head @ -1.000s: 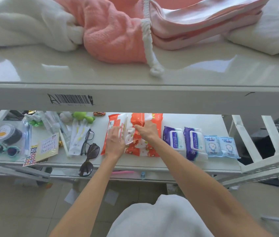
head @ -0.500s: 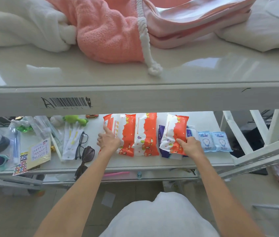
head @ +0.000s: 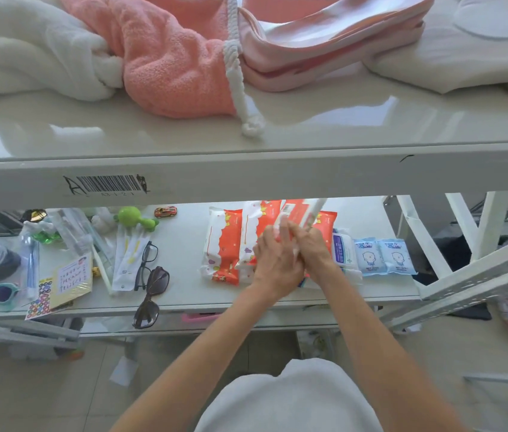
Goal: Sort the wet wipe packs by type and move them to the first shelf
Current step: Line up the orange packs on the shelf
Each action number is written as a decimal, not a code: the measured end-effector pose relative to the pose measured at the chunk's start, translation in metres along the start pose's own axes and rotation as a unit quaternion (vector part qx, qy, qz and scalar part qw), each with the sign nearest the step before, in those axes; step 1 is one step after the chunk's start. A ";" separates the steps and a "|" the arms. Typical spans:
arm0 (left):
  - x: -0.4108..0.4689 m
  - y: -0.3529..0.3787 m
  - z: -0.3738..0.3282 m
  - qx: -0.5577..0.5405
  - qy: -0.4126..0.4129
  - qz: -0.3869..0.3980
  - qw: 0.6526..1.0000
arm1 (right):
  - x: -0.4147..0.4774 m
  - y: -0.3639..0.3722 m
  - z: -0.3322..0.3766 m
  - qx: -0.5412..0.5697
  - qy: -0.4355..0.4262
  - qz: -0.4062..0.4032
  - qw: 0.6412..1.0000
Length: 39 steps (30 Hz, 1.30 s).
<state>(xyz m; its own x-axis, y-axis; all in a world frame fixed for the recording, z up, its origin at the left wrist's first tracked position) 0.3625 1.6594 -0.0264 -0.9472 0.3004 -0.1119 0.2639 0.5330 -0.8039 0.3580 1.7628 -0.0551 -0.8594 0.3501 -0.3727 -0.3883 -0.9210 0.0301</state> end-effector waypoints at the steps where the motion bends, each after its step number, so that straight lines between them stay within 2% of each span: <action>1: 0.001 0.007 -0.001 -0.023 0.026 0.035 0.999 | 0.004 -0.018 -0.001 0.010 -0.010 -0.026 1.000; 3: 0.011 0.012 0.011 -0.113 0.016 0.092 0.989 | 0.012 -0.052 -0.007 -0.007 -0.021 -0.046 0.999; 4: 0.018 0.010 0.024 -0.151 -0.020 0.080 0.985 | 0.014 -0.067 -0.011 -0.044 -0.018 -0.060 0.997; 5: 0.027 0.005 0.039 -0.167 -0.060 0.033 0.984 | 0.017 -0.079 -0.017 -0.101 -0.009 -0.068 0.993; 7: 0.045 0.001 0.073 -0.111 -0.160 -0.050 0.980 | 0.021 -0.091 -0.023 -0.242 0.012 -0.058 0.969; 9: 0.056 0.012 0.100 -0.039 -0.251 -0.017 0.967 | 0.023 -0.099 -0.023 -0.359 0.019 -0.058 0.931; 11: 0.060 0.020 0.115 -0.017 -0.295 0.036 0.955 | 0.020 -0.102 -0.017 -0.409 0.026 -0.047 0.911; 14: 0.066 0.019 0.120 -0.103 -0.304 0.065 0.945 | 0.018 -0.103 -0.011 -0.446 0.029 -0.034 0.894; 18: 0.069 0.010 0.121 -0.177 -0.284 0.053 0.941 | 0.020 -0.104 -0.013 -0.474 0.026 -0.061 0.878; 24: 0.062 -0.041 0.156 -0.209 -0.292 -0.045 0.932 | 0.016 -0.106 -0.006 -0.483 -0.017 -0.167 0.859; 26: 0.065 -0.054 0.181 -0.208 -0.313 -0.056 0.925 | 0.006 -0.099 0.007 -0.468 -0.068 -0.200 0.858; 29: 0.068 -0.056 0.207 -0.188 -0.341 -0.019 0.921 | -0.017 -0.073 0.037 -0.403 -0.243 -0.259 0.844; 31: 0.072 -0.052 0.215 -0.173 -0.353 -0.003 0.920 | -0.027 -0.034 0.041 -0.378 -0.319 -0.191 0.848; 33: 0.075 -0.050 0.213 -0.148 -0.353 0.009 0.924 | -0.032 0.017 0.031 -0.379 -0.328 -0.062 0.863; 36: 0.078 -0.043 0.201 -0.174 -0.335 0.022 0.926 | -0.029 0.089 0.002 -0.385 -0.262 0.090 0.880; 39: 0.077 -0.040 0.198 -0.156 -0.326 0.016 0.932 | -0.011 0.129 -0.022 -0.379 -0.119 0.114 0.911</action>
<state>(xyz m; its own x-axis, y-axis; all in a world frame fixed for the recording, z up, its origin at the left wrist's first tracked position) 0.2430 1.5047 -0.1188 -0.8201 -0.1696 -0.5465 0.2383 0.7671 -0.5957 0.3247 1.6361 -0.0676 -0.9716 0.0787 -0.2234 0.0736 -0.7960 -0.6009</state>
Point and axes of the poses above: each hand's wrist, its own x-axis towards the middle knuckle, its own y-axis out of the palm, z = x × y, the point moved 6 cm from there along x, towards the middle knuckle, and after that the axes turned 6 degrees about -y, right-handed, at the moved point
